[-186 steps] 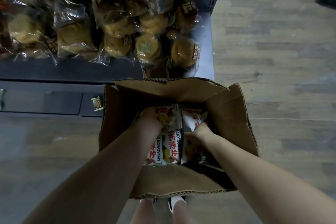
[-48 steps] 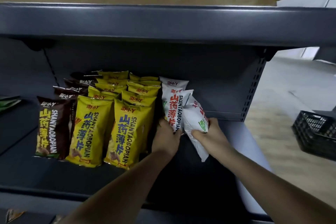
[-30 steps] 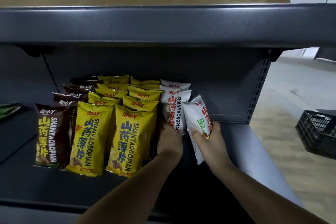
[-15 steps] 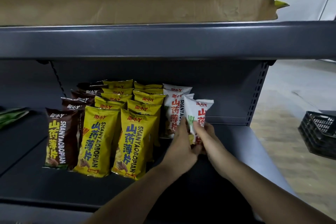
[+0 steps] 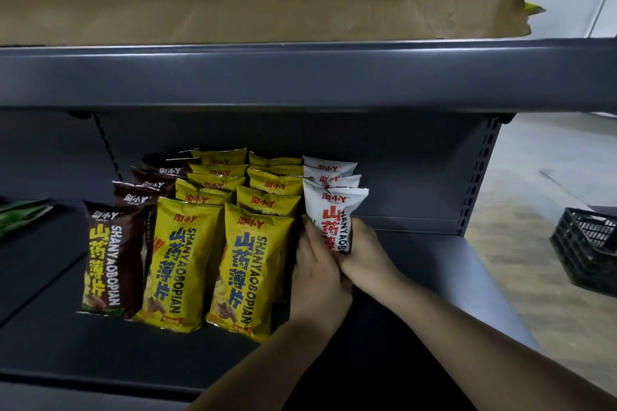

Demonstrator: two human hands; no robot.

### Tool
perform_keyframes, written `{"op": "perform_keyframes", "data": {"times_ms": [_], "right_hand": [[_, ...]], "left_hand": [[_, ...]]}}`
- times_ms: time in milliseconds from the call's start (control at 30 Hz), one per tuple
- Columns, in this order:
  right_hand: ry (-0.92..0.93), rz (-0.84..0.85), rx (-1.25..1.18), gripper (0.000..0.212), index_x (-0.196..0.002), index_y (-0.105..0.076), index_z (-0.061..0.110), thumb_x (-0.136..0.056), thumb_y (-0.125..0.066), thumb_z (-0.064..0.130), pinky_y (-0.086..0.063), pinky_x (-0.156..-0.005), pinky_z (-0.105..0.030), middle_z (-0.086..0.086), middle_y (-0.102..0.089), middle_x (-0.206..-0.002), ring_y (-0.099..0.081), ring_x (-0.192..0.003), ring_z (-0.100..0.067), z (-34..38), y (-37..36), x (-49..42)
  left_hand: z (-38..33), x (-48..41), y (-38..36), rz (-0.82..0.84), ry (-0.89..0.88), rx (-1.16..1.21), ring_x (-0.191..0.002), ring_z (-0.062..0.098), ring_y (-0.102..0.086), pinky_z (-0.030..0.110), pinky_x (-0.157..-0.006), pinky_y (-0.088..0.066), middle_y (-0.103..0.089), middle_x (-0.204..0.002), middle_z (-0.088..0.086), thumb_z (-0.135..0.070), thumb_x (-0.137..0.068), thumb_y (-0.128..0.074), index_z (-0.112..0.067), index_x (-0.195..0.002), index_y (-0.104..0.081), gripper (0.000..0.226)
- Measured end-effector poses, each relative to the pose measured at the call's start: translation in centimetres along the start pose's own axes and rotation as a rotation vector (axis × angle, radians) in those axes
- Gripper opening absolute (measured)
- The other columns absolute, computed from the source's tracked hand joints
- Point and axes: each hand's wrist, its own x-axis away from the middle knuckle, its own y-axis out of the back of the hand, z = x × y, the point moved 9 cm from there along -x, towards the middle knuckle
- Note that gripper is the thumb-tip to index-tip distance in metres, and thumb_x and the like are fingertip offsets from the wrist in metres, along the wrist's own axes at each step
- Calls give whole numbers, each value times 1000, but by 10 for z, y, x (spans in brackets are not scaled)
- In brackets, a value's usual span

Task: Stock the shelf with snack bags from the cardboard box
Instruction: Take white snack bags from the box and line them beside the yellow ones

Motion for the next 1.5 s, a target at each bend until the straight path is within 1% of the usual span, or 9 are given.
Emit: {"op": "perform_keyframes", "data": {"times_ms": [133,233,400,567,700,767,1167,1367,1500], "right_hand": [[-16,-56,18,45,-118,-53,15,-86,-59,47,-39,-96,-25,-1,-49,-116,-43,-113,-8,1,7,-2],[34,-225,-181,55,-112,-57,15,-78,-58,58,-50,-94,-37,-3,-57,-114,-58,-108,-12,14,28,-8],[101,-271,-12,26,-106,-57,3,-99,-46,25,-50,-80,-35,-12,-62,-106,-61,-96,-23,32,38,-24],[116,-328,59,29,-116,-56,5,-100,-42,26,-41,-82,-27,-12,-55,-116,-54,-107,-23,41,53,-29],[195,-438,105,80,-144,-30,9,-81,-69,40,-38,-99,-30,-9,-37,-134,-36,-128,-20,60,53,-12],[68,-368,-122,92,-145,-23,12,-74,-79,30,-37,-97,-26,-5,-34,-133,-35,-128,-17,47,37,-15],[-43,-347,-199,70,-122,-35,19,-72,-78,41,-43,-86,-33,5,-36,-114,-46,-112,-14,23,17,-25],[-70,-421,-32,80,-139,-31,11,-78,-72,43,-32,-99,-33,-7,-34,-135,-29,-132,-23,40,39,-9],[221,-603,163,44,-125,-48,6,-86,-62,17,-38,-97,-37,-12,-43,-127,-43,-120,-27,84,60,25]], "left_hand": [[5,-9,-2,-14,89,-78,-133,27,-33,35,-102,-37,-27,-143,10,-28,-81,-66,-7,-148,15,107],[11,-13,-9,12,145,-53,-135,24,-29,33,-105,-35,-23,-145,7,-33,-74,-73,-14,-148,16,117],[22,-15,-15,-14,197,35,-130,23,-34,29,-103,-33,-31,-139,7,-24,-70,-76,-14,-149,8,117],[22,-13,-12,-62,178,32,-121,23,-42,31,-99,-40,-35,-132,6,-26,-70,-76,-19,-150,8,116],[23,-15,-13,-82,147,46,-119,29,-47,38,-96,-46,-36,-133,9,-28,-66,-79,-24,-148,9,120],[25,-16,-13,-62,156,40,-126,28,-43,34,-101,-40,-36,-138,11,-28,-68,-79,-21,-150,5,118],[26,-18,-19,-17,134,-31,-136,26,-32,34,-110,-33,-26,-146,10,-31,-69,-79,-19,-148,18,126],[14,-2,-5,-141,81,-165,-116,38,-53,38,-95,-46,-47,-129,24,-37,-59,-84,5,-143,-17,115],[-15,25,25,-213,-144,-155,-123,33,-46,39,-106,-39,-43,-133,22,-17,-77,-60,6,-140,-29,74]]}}
